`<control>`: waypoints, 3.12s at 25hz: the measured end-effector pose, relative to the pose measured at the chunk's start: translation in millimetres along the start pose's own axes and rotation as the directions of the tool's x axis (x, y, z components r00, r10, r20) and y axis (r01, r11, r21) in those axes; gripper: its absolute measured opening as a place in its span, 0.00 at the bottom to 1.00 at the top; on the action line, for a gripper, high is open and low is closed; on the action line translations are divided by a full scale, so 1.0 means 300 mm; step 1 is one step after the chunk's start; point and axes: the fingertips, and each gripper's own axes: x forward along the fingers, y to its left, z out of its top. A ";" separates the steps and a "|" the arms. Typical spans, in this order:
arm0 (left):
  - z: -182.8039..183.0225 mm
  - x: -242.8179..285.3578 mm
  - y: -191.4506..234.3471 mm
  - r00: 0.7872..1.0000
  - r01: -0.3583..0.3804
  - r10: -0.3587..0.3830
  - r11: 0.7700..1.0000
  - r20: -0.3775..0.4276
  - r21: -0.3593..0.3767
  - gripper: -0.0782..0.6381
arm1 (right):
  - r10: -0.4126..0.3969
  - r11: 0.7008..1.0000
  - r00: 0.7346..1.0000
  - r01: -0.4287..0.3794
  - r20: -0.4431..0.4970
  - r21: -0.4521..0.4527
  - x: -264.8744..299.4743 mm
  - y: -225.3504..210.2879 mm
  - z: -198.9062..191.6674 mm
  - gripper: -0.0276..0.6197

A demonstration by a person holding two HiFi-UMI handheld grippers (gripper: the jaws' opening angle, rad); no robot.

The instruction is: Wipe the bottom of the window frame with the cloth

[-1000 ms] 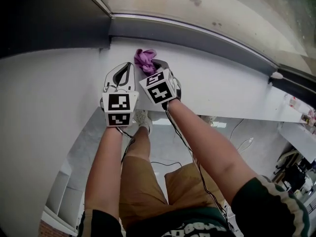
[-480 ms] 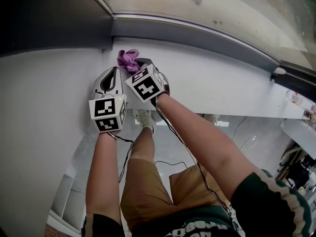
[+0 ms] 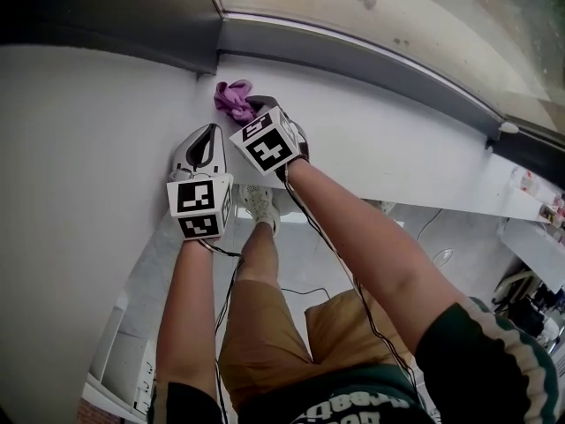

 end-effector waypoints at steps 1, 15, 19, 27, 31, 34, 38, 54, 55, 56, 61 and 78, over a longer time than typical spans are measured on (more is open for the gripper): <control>-0.011 -0.006 0.001 1.000 0.000 0.000 1.000 -0.003 -0.008 0.11 | 0.002 1.000 1.000 -0.002 -0.003 -0.012 -0.001 0.013 -0.008 0.30; -0.111 -0.083 -0.003 0.999 0.009 -0.009 1.000 -0.035 0.010 0.11 | 0.076 0.993 0.996 -0.080 -0.053 -0.083 -0.032 0.222 -0.168 0.30; -0.126 -0.095 -0.012 0.999 0.008 -0.007 1.000 -0.048 0.022 0.11 | 0.076 0.991 0.995 -0.084 -0.070 -0.107 -0.032 0.232 -0.183 0.30; -0.116 -0.081 -0.092 0.998 0.028 -0.024 0.998 -0.063 0.054 0.11 | 0.087 0.992 0.993 -0.094 -0.084 -0.081 -0.067 0.192 -0.210 0.30; -0.091 -0.049 -0.179 0.996 0.060 -0.054 0.994 -0.072 0.090 0.11 | 0.072 0.995 0.993 -0.078 -0.090 -0.067 -0.127 0.124 -0.271 0.30; -0.084 -0.021 -0.251 0.994 0.083 -0.074 0.990 -0.085 0.115 0.11 | 0.056 0.996 0.995 -0.061 -0.086 -0.063 -0.179 0.064 -0.318 0.30; -0.069 0.013 -0.355 0.990 0.113 -0.099 0.982 -0.096 0.149 0.11 | 0.036 0.999 0.996 -0.039 -0.079 -0.034 -0.246 -0.017 -0.380 0.30; -0.020 0.118 -0.812 0.966 0.255 -0.229 0.922 -0.123 0.291 0.11 | -0.055 0.997 0.997 0.058 -0.052 0.057 -0.534 -0.297 -0.659 0.30; -0.015 0.123 -0.843 0.964 0.264 -0.238 0.919 -0.123 0.294 0.11 | -0.060 0.996 0.997 0.063 -0.053 0.060 -0.553 -0.312 -0.678 0.30; -0.012 0.128 -0.873 0.961 0.272 -0.246 0.915 -0.125 0.296 0.11 | -0.064 0.996 0.996 0.067 -0.054 0.062 -0.572 -0.326 -0.697 0.30; -0.010 0.169 -1.024 0.948 0.315 -0.285 0.896 -0.139 0.314 0.11 | -0.086 0.992 0.995 0.091 -0.054 0.089 -0.658 -0.402 -0.786 0.30; 0.001 0.272 -1.579 0.895 0.447 -0.406 0.806 -0.186 0.389 0.11 | -0.183 0.959 0.982 0.188 -0.046 0.211 -0.980 -0.686 -1.117 0.30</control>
